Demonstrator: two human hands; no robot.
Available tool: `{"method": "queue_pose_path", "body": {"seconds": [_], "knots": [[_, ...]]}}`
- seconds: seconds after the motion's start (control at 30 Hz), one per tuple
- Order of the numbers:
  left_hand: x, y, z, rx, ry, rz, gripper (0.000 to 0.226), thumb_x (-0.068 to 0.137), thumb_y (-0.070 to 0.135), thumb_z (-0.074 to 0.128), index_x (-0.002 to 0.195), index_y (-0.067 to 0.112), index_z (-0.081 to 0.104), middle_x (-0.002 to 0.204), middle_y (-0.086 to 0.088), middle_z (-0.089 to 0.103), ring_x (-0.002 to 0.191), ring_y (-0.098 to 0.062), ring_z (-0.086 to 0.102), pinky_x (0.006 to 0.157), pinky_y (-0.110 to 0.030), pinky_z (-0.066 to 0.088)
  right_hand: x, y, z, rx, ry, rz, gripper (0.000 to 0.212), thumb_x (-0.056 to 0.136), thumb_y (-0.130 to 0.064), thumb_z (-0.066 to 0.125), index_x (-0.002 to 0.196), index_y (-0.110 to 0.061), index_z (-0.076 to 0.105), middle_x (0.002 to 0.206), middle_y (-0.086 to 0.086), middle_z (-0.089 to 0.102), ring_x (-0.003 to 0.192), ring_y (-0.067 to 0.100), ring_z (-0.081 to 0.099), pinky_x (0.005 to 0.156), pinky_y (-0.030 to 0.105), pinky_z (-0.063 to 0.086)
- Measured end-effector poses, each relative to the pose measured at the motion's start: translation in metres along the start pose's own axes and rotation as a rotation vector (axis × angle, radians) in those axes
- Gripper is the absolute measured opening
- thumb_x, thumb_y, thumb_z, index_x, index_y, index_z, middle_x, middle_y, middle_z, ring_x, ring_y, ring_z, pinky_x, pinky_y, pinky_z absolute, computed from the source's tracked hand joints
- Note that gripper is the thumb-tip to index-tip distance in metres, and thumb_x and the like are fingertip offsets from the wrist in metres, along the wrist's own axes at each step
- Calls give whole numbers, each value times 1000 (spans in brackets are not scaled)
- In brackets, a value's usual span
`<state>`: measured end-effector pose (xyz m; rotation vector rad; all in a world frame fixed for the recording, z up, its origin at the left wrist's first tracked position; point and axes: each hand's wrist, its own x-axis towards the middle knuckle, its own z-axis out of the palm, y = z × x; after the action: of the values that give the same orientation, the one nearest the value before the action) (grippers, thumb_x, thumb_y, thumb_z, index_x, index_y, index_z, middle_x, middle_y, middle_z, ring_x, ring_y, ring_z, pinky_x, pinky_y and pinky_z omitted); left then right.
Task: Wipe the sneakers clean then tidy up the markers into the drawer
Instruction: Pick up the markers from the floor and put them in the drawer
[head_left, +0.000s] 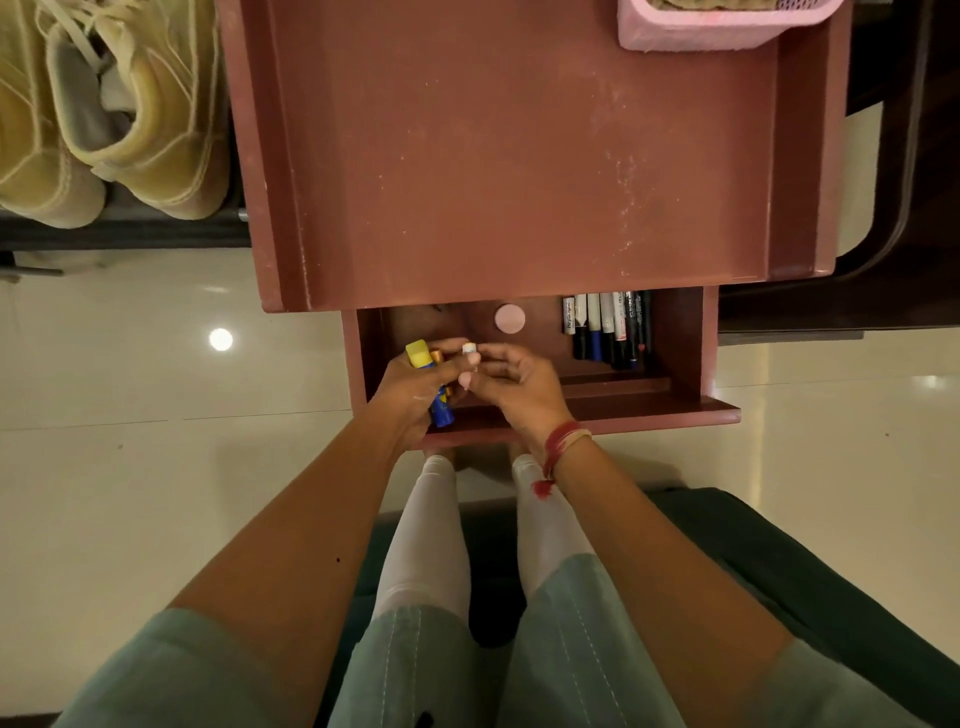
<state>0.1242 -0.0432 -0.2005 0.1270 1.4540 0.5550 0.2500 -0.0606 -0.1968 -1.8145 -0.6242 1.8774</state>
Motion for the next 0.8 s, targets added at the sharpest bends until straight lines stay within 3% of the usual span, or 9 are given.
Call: {"method": "queue_pose_path", "body": {"seconds": [0.07, 0.17, 0.3, 0.5, 0.67, 0.73, 0.8], "knots": [[1, 0, 9, -31, -6, -37, 6, 85, 8, 66, 90, 9, 67, 69, -1, 66, 61, -8, 61, 54, -19, 53, 4, -2, -12, -53, 93, 28, 34, 76, 3, 71, 109, -4, 64, 101, 12, 69, 88, 18, 66, 80, 24, 53], [5, 1, 18, -68, 36, -102, 4, 88, 12, 64, 90, 10, 66, 70, -1, 57, 57, -5, 55, 53, -18, 52, 25, -4, -41, -230, 403, 62, 28, 74, -1, 74, 101, -3, 67, 89, 3, 66, 79, 11, 60, 75, 19, 46], [13, 0, 21, -115, -8, -147, 17, 92, 4, 52, 98, 6, 67, 82, -3, 59, 71, -10, 58, 61, -23, 56, 64, 5, -65, -400, 559, 56, 24, 69, -6, 78, 90, -1, 67, 93, 12, 71, 87, 26, 66, 78, 29, 50], [17, 1, 19, -88, -12, -142, 24, 90, -2, 48, 109, -1, 62, 95, -10, 68, 87, -18, 66, 73, -30, 58, 94, 11, -65, -640, 556, 36, 19, 74, -14, 75, 85, -5, 64, 95, 14, 69, 90, 30, 65, 76, 33, 51], [16, 4, 16, -6, 22, -85, 20, 86, 1, 62, 106, 1, 62, 95, -10, 69, 88, -20, 67, 83, -36, 55, 84, 5, -62, -455, 580, 56, 15, 75, -15, 75, 79, -7, 63, 88, 10, 69, 80, 25, 63, 74, 29, 50], [15, 6, 16, 4, 51, -57, 16, 83, 3, 68, 98, 3, 63, 92, -8, 69, 85, -19, 68, 80, -34, 57, 66, -5, -53, -231, 441, 71, 14, 76, -11, 74, 73, -14, 61, 78, 6, 66, 71, 20, 62, 68, 30, 54], [14, 8, 18, 13, 96, -50, 18, 78, 6, 74, 94, 7, 65, 87, -6, 69, 80, -16, 68, 74, -30, 58, 41, -14, -40, -54, 179, 94, 12, 79, -6, 72, 83, -14, 64, 80, 1, 65, 73, 13, 63, 65, 23, 56]]}}
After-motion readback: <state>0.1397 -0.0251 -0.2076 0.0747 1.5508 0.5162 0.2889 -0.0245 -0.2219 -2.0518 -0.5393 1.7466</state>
